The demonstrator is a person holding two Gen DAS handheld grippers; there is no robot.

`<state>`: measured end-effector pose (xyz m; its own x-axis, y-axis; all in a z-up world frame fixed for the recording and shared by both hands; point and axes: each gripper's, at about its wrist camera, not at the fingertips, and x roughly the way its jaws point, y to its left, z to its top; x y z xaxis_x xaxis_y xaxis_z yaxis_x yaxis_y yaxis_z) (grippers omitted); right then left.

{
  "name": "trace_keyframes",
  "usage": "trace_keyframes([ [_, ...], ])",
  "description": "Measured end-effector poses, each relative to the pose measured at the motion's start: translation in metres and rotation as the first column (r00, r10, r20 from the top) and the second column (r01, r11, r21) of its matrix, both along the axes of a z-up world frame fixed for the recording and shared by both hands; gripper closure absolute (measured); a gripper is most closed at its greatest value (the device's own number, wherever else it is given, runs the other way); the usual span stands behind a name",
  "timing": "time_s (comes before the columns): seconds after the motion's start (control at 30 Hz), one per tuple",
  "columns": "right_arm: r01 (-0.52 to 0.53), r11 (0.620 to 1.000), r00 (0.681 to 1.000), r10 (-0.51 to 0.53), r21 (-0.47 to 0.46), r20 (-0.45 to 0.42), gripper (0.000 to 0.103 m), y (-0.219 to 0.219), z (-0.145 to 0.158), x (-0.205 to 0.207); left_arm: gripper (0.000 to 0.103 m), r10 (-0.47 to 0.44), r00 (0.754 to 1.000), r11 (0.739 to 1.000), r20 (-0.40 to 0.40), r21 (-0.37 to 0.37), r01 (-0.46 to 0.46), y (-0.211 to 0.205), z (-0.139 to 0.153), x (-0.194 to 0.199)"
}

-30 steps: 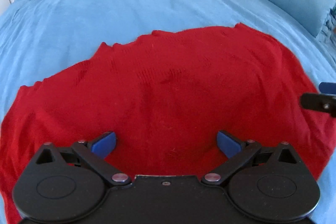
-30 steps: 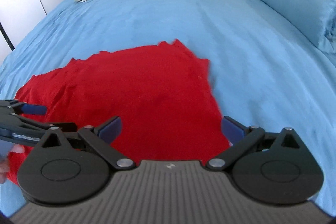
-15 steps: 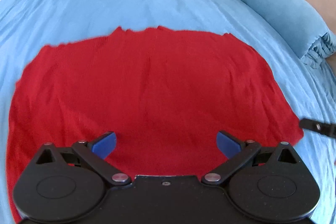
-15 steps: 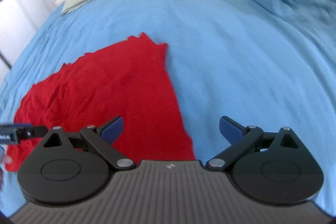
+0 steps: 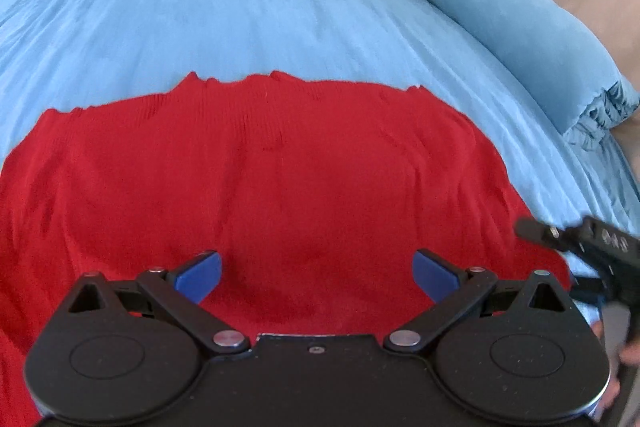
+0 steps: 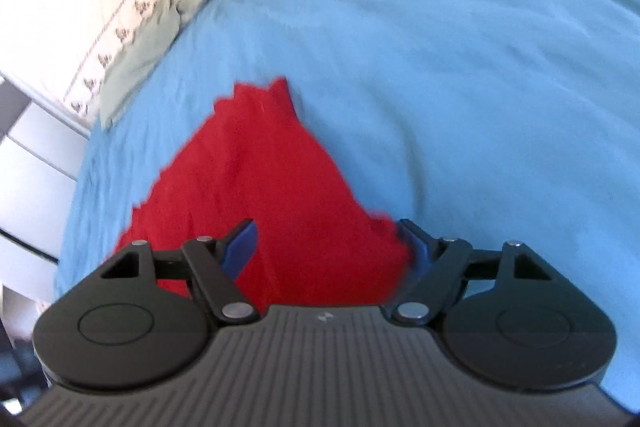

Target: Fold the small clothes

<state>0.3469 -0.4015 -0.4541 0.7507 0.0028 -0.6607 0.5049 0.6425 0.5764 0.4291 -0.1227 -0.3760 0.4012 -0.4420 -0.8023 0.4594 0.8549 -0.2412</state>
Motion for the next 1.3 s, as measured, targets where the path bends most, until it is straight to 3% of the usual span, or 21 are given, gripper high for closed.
trace_keyframes([
  [0.17,-0.241,0.970,0.970,0.241,0.013,-0.014,0.012,-0.028,0.001,0.061,0.000,-0.035,0.999,0.999,0.018,0.010,0.035,-0.001,0.001,0.006],
  [0.27,-0.324,0.945,0.945,0.325,0.036,-0.031,0.012,-0.036,-0.001,0.089,0.000,-0.045,0.999,0.999,0.024,0.020,0.044,-0.001,-0.001,0.010],
  [0.33,-0.347,0.937,0.936,0.348,0.037,-0.048,0.020,-0.037,-0.001,0.102,0.000,-0.039,0.999,0.999,0.018,0.024,0.039,0.000,-0.004,0.010],
  [0.4,-0.363,0.932,0.928,0.363,0.014,-0.082,0.053,-0.035,0.000,0.109,0.000,-0.028,1.000,0.999,0.002,0.025,0.028,0.003,-0.008,0.011],
  [0.47,-0.385,0.923,0.918,0.383,-0.001,-0.098,0.070,-0.031,0.003,0.109,0.000,-0.017,1.000,0.999,-0.011,0.029,0.018,0.008,-0.012,0.012],
  [0.67,-0.423,0.905,0.906,0.422,-0.038,-0.042,0.074,-0.008,0.042,0.106,0.001,0.009,0.999,0.999,-0.042,0.032,-0.008,0.029,-0.011,0.017],
  [0.8,-0.504,0.861,0.863,0.506,-0.071,0.003,0.074,0.036,0.083,0.120,0.001,0.062,0.998,0.998,-0.028,-0.015,-0.063,0.065,0.013,0.015],
  [1.0,-0.628,0.774,0.773,0.632,-0.080,0.049,0.074,0.149,0.119,0.162,0.001,0.147,0.989,0.989,0.003,-0.015,-0.147,0.132,0.040,0.006],
  [1.17,-0.707,0.704,0.706,0.708,-0.067,-0.007,0.074,0.254,0.095,0.198,0.001,0.205,0.979,0.979,-0.001,0.015,-0.205,0.179,0.040,0.006],
  [1.3,-0.736,0.673,0.677,0.730,-0.074,-0.090,0.074,0.304,0.059,0.205,0.001,0.244,0.970,0.969,-0.009,0.034,-0.243,0.211,0.034,-0.002],
])
